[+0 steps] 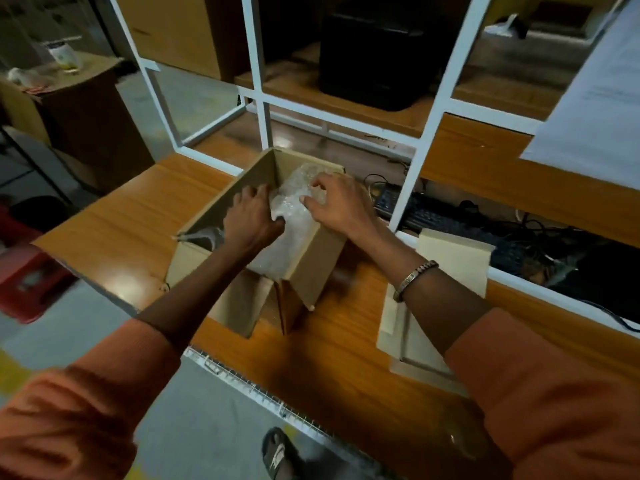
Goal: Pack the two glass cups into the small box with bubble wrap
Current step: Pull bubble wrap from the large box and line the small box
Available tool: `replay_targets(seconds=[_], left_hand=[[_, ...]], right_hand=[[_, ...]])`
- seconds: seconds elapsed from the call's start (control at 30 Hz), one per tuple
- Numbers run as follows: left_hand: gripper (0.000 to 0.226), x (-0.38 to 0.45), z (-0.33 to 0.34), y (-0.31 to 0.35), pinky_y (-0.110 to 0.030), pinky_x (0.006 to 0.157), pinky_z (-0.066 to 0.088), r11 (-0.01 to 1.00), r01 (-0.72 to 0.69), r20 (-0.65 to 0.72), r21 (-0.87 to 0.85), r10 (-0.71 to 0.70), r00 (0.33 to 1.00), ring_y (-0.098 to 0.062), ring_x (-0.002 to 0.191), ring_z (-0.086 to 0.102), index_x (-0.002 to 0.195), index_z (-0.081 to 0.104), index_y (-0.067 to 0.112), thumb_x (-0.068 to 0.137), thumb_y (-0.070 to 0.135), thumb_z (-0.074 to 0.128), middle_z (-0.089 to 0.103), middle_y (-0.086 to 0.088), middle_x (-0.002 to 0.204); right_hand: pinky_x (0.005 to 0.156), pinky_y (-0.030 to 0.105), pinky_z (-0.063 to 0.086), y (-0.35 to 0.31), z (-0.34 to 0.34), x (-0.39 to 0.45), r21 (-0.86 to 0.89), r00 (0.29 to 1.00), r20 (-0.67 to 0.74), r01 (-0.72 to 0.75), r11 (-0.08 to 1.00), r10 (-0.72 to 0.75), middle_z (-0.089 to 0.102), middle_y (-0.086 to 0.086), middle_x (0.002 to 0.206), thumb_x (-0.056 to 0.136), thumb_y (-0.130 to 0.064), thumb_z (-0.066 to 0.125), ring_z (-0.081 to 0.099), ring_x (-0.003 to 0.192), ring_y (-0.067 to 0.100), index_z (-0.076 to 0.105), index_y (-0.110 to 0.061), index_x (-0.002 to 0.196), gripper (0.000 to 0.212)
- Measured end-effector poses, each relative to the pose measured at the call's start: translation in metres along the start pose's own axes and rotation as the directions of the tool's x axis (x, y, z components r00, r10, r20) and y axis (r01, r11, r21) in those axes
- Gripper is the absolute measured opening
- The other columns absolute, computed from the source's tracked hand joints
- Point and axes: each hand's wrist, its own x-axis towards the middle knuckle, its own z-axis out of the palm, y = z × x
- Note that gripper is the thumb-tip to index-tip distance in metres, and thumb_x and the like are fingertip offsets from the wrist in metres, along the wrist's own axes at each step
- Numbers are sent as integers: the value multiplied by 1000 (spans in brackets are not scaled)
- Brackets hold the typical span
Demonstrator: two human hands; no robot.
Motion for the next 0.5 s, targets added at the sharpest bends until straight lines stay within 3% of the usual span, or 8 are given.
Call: replay_targets(seconds=[0.07, 0.17, 0.23, 0.3, 0.37, 0.43, 0.5], left_hand=[[75, 16, 8, -15, -55, 101, 50, 998, 6, 82, 56, -10, 997, -42, 132, 49, 153, 38, 16, 90, 41, 69, 48, -19, 147], [90, 41, 25, -36, -56, 110, 45, 995, -17, 288, 101, -13, 958, -43, 141, 46, 163, 20, 12, 94, 46, 66, 38, -21, 160], [79, 52, 29, -43, -52, 105, 51, 983, -85, 379, 164, 17, 925, -37, 132, 59, 159, 34, 14, 94, 48, 66, 53, -16, 151], [37, 57, 28, -46, -40, 83, 61, 973, -120, 317, 198, 52, 947, -25, 97, 73, 126, 66, 16, 96, 37, 68, 73, -6, 110], [14, 60, 25, -45, -32, 65, 60, 979, -120, 207, 166, 84, 975, -17, 71, 70, 98, 73, 15, 99, 27, 67, 70, 0, 82], [16, 64, 20, -43, -30, 61, 56, 988, -146, 145, 44, 138, 980, -16, 67, 68, 97, 75, 14, 101, 26, 64, 71, 0, 79], [20, 70, 10, -36, -35, 75, 58, 968, -177, 120, -178, 200, 972, -21, 85, 73, 113, 73, 13, 102, 26, 63, 77, -5, 100]], right_hand=[[89, 40, 56, -6, 14, 22, -97, 999, 46, -19, 995, 24, 73, 3, 118, 84, -65, 63, 67, 111, 26, 71, -22, 121, 57], [93, 41, 50, -13, 28, 49, -295, 976, 213, 16, 955, 50, 70, 10, 122, 83, -61, 72, 63, 116, 33, 69, -16, 121, 59], [97, 42, 47, -21, 35, 64, -381, 941, 318, 16, 924, 115, 68, 12, 126, 78, -57, 81, 61, 120, 34, 68, -14, 121, 63], [100, 45, 47, -26, 43, 74, -427, 904, 393, 16, 904, 170, 66, 12, 131, 74, -57, 86, 60, 124, 34, 66, -13, 122, 68], [101, 46, 48, -25, 51, 79, -440, 889, 419, 22, 898, 183, 65, 12, 134, 73, -59, 86, 59, 125, 35, 64, -14, 126, 72], [105, 49, 45, -23, 54, 79, -423, 907, 389, 22, 906, 160, 60, 13, 141, 71, -60, 86, 53, 131, 36, 57, -16, 135, 83], [110, 53, 38, -24, 50, 78, -375, 920, 368, 16, 927, 133, 47, 12, 153, 69, -62, 86, 41, 141, 36, 44, -19, 149, 101]])
